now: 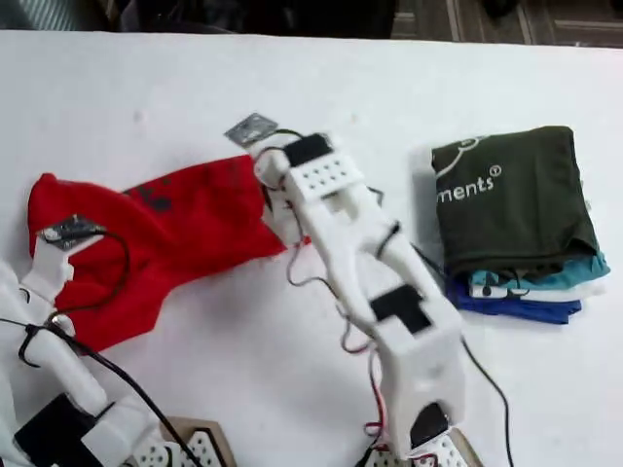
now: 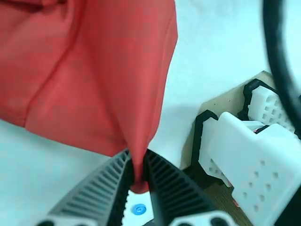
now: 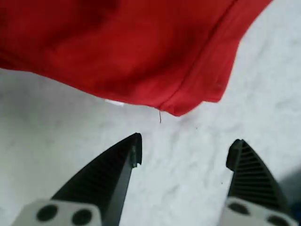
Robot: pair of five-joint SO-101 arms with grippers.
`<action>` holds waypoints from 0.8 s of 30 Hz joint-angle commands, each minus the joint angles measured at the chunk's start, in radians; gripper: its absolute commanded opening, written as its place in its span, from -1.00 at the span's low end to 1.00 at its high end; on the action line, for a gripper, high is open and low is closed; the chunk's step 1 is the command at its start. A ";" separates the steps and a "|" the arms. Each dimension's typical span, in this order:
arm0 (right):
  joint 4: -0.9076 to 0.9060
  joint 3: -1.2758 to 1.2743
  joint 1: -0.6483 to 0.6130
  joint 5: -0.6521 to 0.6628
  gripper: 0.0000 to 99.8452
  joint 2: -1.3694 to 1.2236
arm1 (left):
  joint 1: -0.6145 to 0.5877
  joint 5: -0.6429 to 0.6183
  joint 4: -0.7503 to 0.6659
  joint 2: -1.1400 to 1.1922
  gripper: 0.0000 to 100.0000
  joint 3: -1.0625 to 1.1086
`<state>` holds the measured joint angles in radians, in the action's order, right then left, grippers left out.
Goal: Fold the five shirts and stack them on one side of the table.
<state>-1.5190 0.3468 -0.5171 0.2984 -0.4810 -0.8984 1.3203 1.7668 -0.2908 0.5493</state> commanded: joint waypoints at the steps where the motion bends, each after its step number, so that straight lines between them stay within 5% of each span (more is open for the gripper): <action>1: -0.038 0.239 -0.001 -0.011 -0.41 -0.154 | -0.008 -0.014 -0.031 -0.031 -0.95 -0.003; 6: -0.145 0.493 0.001 -0.011 -0.46 -0.374 | -0.008 -0.048 -0.048 -0.031 -0.95 -0.003; 11: -0.194 0.787 -0.001 -0.003 -0.96 -0.472 | -0.007 -0.049 -0.046 -0.031 -0.95 -0.003; 19: -0.183 0.944 0.001 0.034 -0.96 -0.541 | -0.004 -0.049 -0.046 -0.031 -0.95 -0.003; 24: 0.007 1.069 0.013 0.032 -0.96 -0.549 | -0.004 -0.049 -0.097 -0.031 -0.95 0.057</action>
<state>-1.6218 1.3334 -0.5155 0.3245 -1.0411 -0.8984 1.2774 1.7039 -0.2908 0.5831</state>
